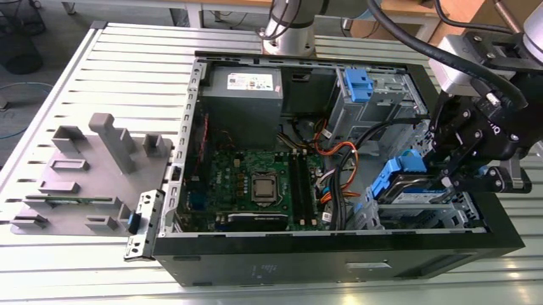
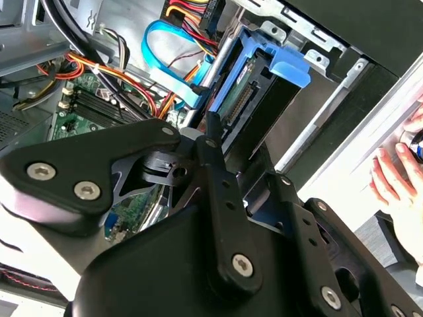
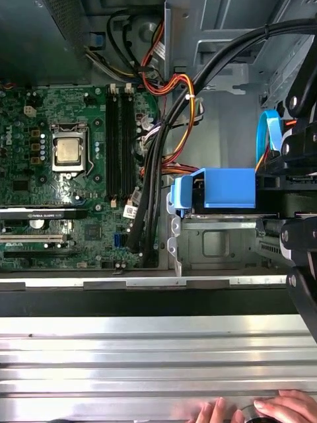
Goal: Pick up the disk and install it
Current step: 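Insert the disk into the insertion slot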
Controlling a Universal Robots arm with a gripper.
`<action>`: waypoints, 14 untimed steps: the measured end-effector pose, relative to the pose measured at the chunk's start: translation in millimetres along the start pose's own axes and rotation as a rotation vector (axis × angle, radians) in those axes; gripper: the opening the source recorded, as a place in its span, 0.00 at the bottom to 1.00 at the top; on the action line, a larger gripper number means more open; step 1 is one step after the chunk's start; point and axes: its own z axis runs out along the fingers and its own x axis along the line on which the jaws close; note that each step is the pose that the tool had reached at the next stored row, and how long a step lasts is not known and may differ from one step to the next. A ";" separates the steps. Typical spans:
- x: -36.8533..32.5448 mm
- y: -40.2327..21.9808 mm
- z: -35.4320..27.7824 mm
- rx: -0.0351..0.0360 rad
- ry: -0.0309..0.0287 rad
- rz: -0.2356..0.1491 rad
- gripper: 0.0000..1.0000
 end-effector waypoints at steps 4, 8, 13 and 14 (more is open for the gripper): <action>0.0 0.0 0.1 0.0000 0.0000 0.000 0.35; 0.0 0.0 0.1 0.0000 0.0001 0.000 0.42; 0.0 0.0 0.2 0.0000 -0.0001 0.000 0.42; 0.0 0.1 0.5 0.0001 -0.0014 0.000 0.42</action>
